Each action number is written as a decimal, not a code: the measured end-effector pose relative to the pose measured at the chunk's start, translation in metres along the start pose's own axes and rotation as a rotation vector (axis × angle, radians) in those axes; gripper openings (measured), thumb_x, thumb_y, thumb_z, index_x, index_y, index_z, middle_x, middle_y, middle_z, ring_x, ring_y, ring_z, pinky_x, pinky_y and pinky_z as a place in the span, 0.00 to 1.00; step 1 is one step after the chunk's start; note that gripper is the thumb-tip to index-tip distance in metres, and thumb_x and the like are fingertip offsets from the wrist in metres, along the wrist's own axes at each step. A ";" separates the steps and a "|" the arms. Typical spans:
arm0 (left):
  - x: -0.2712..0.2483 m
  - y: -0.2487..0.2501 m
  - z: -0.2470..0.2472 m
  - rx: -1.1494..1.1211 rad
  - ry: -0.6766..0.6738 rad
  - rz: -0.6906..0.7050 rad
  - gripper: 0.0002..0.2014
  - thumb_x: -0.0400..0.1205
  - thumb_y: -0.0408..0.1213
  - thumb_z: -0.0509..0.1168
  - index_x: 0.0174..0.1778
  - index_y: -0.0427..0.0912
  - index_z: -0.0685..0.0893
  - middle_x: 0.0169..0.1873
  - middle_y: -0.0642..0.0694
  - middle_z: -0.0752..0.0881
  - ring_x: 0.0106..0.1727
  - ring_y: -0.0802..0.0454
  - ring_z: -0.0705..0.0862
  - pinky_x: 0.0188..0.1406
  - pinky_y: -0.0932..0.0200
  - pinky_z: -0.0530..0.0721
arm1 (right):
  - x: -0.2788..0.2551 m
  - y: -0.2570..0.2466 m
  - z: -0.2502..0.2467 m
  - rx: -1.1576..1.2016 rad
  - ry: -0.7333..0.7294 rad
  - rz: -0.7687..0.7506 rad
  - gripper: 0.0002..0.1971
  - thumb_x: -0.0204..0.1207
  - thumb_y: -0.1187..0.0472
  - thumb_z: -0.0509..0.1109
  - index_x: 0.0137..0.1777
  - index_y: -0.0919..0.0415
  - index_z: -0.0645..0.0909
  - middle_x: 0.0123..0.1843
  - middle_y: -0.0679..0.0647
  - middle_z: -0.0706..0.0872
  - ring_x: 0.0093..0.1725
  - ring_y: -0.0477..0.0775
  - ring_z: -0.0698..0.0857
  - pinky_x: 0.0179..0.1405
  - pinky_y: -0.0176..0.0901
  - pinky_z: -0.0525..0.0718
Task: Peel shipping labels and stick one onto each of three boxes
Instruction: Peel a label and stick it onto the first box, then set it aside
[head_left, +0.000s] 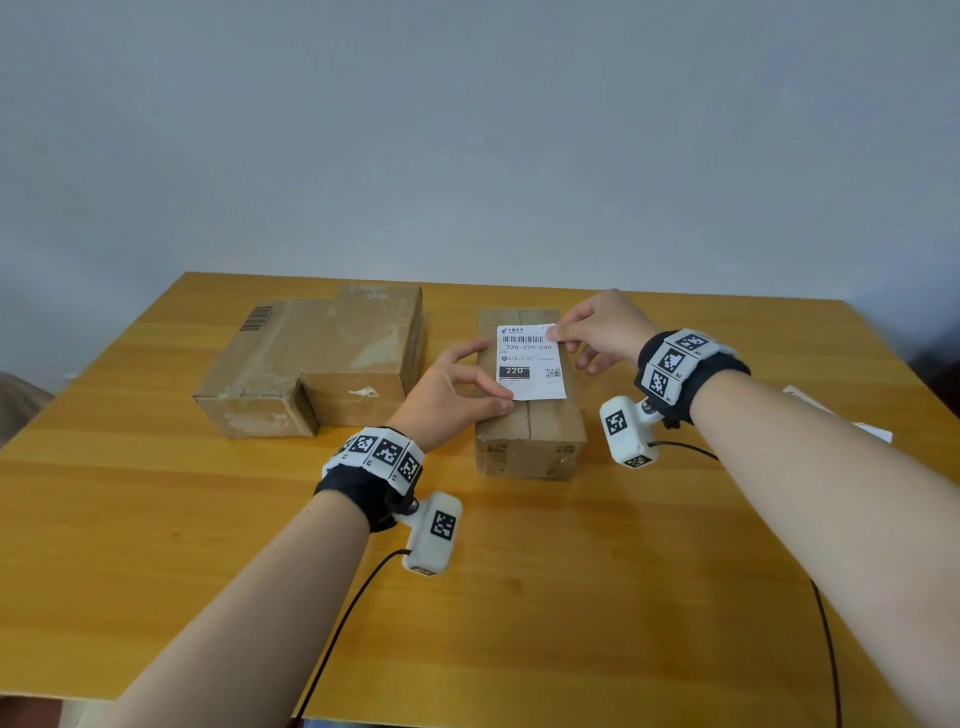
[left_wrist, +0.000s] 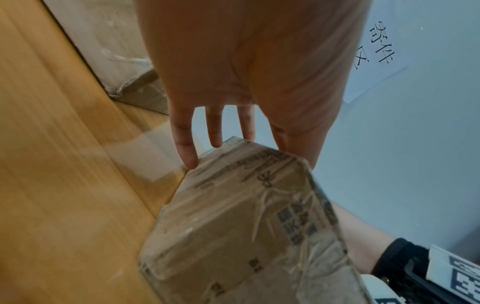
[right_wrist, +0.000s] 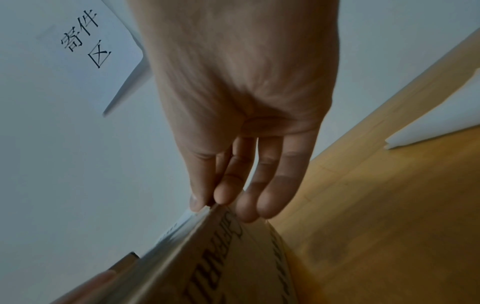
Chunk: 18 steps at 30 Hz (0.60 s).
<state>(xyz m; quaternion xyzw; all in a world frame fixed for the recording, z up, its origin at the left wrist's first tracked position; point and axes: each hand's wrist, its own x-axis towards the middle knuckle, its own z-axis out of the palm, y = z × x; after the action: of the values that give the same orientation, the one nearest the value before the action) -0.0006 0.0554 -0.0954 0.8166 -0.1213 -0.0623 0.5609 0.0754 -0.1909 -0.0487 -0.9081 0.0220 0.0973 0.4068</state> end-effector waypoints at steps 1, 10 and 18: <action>0.000 0.000 0.000 0.003 -0.006 0.001 0.04 0.75 0.37 0.83 0.40 0.50 0.95 0.79 0.60 0.73 0.79 0.62 0.70 0.86 0.46 0.66 | 0.000 0.000 0.001 -0.001 0.005 0.000 0.08 0.80 0.54 0.81 0.53 0.57 0.91 0.39 0.53 0.91 0.34 0.51 0.91 0.35 0.49 0.95; 0.001 -0.003 -0.001 -0.004 -0.025 0.002 0.03 0.75 0.39 0.82 0.42 0.50 0.96 0.79 0.62 0.71 0.80 0.62 0.70 0.86 0.45 0.67 | -0.002 0.002 0.006 0.027 0.032 -0.005 0.11 0.79 0.54 0.81 0.54 0.60 0.89 0.36 0.55 0.92 0.31 0.54 0.92 0.36 0.54 0.95; -0.002 -0.006 0.000 0.004 0.006 -0.001 0.05 0.79 0.48 0.78 0.44 0.53 0.97 0.81 0.64 0.72 0.80 0.60 0.73 0.81 0.43 0.74 | -0.016 0.010 0.013 0.268 -0.003 0.107 0.21 0.80 0.58 0.81 0.69 0.58 0.77 0.58 0.61 0.91 0.39 0.63 0.94 0.36 0.62 0.95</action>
<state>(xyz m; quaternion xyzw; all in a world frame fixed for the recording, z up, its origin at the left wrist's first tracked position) -0.0014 0.0576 -0.1009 0.8178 -0.1196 -0.0600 0.5597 0.0567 -0.1885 -0.0619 -0.8429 0.0827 0.1163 0.5188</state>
